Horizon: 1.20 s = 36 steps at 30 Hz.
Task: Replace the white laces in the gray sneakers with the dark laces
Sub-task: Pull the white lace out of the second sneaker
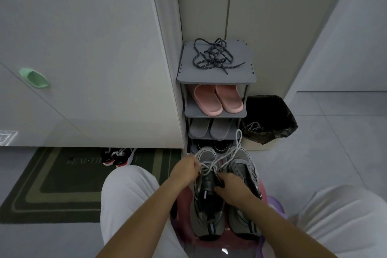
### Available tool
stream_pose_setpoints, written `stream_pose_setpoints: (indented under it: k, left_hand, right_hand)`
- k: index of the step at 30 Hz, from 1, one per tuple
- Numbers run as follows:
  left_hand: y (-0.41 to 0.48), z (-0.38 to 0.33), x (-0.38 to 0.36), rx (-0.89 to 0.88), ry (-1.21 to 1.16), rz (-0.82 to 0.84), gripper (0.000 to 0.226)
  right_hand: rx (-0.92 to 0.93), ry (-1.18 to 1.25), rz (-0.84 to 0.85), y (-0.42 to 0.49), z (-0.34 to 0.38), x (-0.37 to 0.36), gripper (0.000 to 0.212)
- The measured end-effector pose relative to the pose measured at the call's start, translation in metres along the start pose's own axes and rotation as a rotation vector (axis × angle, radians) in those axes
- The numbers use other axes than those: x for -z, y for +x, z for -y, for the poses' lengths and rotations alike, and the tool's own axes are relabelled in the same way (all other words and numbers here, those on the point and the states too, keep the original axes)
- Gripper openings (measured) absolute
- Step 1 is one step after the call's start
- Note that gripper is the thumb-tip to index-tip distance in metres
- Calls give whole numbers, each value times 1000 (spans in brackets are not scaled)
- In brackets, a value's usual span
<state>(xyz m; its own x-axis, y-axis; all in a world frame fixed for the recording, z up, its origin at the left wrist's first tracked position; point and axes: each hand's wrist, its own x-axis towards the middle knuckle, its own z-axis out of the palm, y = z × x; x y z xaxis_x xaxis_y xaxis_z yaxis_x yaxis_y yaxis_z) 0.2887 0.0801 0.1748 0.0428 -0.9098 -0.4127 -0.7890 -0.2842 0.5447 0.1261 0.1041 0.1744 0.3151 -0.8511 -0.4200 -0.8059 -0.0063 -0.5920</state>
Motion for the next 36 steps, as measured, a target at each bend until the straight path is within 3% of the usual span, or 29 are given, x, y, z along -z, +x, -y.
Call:
stream_pose_setpoints:
  k: [8,10,14,20,26,36]
  left_hand:
    - [-13,8,-23,124,-287,-75,20]
    - [-12,5,-18,128,-209,-75,29]
    - [-7,-3,5,64,-26,-49,21]
    - [-4,-5,-1,41,-189,-148,19]
    - [-17,16,-28,48,-288,-146,14]
    - [0,7,10,9,-151,-263,21]
  right_hand:
    - [20,-32,1,0,1,-1,28]
    - [26,-31,-5,0,1,0,29]
    - [21,-31,4,-1,1,0,32]
    - [7,-20,11,-1,1,1,31]
    - [15,-10,5,-1,2,1,31]
    - [9,-14,9,-4,4,2,31]
